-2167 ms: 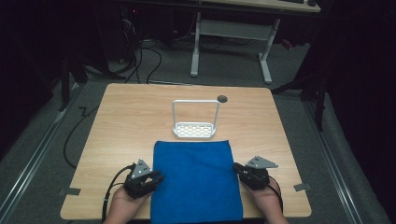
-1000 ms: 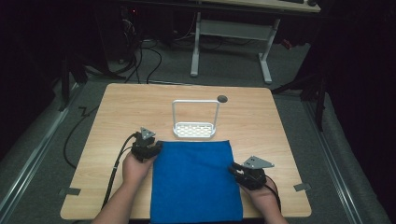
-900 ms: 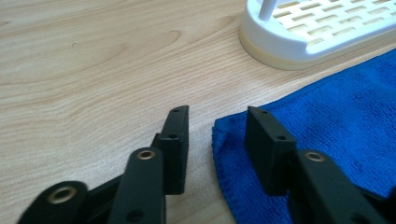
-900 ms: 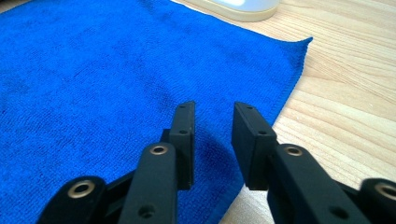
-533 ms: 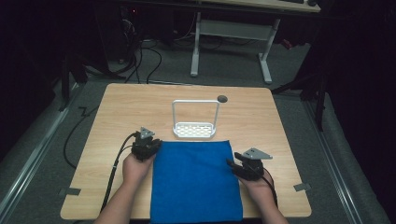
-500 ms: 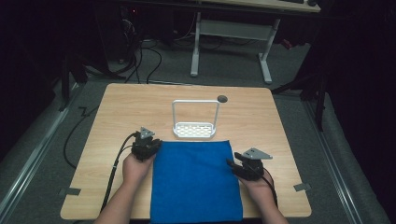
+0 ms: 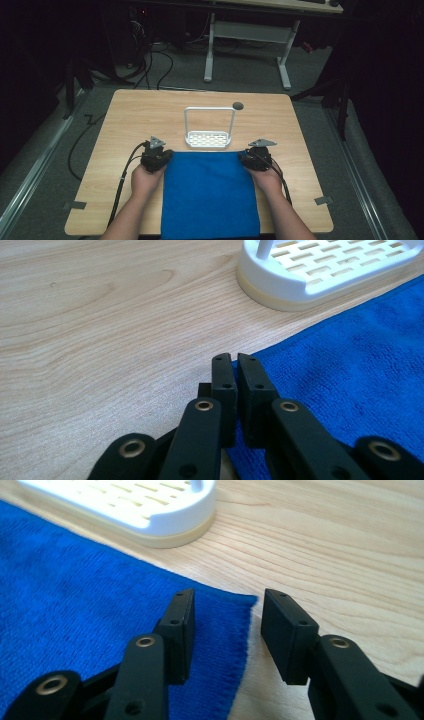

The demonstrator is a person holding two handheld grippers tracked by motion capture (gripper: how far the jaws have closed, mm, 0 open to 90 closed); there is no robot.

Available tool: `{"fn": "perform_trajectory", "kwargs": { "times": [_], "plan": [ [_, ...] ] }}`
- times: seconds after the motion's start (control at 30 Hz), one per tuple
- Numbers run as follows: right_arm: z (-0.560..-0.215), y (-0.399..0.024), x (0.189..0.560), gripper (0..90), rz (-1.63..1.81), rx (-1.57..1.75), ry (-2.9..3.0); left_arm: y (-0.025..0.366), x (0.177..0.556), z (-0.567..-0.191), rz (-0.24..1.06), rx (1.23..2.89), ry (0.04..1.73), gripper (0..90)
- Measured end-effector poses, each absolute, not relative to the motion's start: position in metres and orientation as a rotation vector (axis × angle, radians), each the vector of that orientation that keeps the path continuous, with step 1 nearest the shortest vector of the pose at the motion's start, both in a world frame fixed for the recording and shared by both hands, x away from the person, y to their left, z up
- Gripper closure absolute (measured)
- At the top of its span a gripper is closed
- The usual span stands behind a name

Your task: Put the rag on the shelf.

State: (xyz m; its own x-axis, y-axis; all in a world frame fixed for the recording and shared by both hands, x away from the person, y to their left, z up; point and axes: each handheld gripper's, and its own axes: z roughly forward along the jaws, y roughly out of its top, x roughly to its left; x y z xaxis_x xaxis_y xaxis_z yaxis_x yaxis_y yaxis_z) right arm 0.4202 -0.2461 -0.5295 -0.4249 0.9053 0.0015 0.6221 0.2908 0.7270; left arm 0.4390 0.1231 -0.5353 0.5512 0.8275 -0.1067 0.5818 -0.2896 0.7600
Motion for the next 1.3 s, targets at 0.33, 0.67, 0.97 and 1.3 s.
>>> {"fn": "perform_trajectory", "kwargs": {
  "times": [0.33,0.67,0.97,1.3],
  "plan": [
    [-0.529,-0.251,0.42,85.2,0.945,1.398,2.139,0.122,0.437,-0.535,0.404,2.012,1.117,87.1],
    [-0.517,-0.252,0.407,89.4,1.031,1.337,2.094,0.133,0.436,-0.528,0.348,1.945,1.116,88.3],
    [-0.503,-0.262,0.372,89.3,1.199,1.245,1.99,0.13,0.416,-0.517,0.429,1.898,1.054,87.9],
    [-0.48,-0.261,0.355,89.3,1.283,1.154,1.954,0.137,0.4,-0.496,0.467,1.8,1.029,87.9]
  ]
}}
